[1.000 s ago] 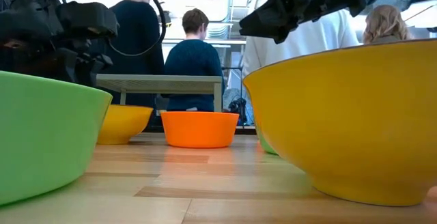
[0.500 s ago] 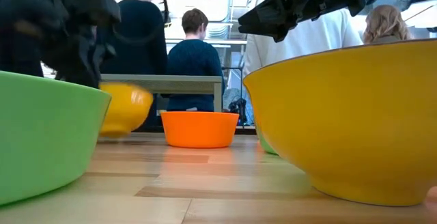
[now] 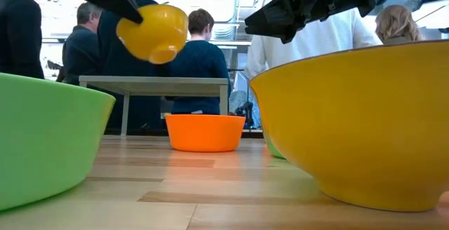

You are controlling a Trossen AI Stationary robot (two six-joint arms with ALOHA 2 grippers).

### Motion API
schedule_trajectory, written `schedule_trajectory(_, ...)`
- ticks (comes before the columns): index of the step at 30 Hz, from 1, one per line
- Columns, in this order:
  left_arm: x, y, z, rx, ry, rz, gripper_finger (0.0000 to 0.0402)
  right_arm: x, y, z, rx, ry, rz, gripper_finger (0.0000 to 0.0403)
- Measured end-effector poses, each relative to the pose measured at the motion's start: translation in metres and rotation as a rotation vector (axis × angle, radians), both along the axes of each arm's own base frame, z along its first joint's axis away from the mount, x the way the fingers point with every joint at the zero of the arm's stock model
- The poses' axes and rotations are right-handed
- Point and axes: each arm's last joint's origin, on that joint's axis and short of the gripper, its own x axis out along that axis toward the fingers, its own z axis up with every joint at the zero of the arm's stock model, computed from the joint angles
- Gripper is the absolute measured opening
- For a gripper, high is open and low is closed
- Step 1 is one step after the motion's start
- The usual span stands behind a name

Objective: Pick & Place Mini bowls
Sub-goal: Put the white patterned bowl on the shelf

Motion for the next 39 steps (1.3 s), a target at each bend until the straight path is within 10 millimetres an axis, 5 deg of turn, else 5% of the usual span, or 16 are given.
schedule_trajectory(7, 0.003, 0.052, 0.029, 0.107, 0.078, 0.148, 0.0013, 0.000, 0.000, 0.000, 0.000, -0.001, 0.000, 0.0172)
schedule_trajectory(19, -0.005, 0.135, 0.025, 0.033, 0.147, 0.274, 0.0012, 0.000, -0.003, 0.000, -0.021, -0.001, -0.004, 0.0172)
schedule_trajectory(39, 0.014, 0.155, -0.005, 0.078, 0.235, 0.304, 0.0018, 0.000, -0.008, 0.001, -0.025, -0.006, -0.019, 0.0172)
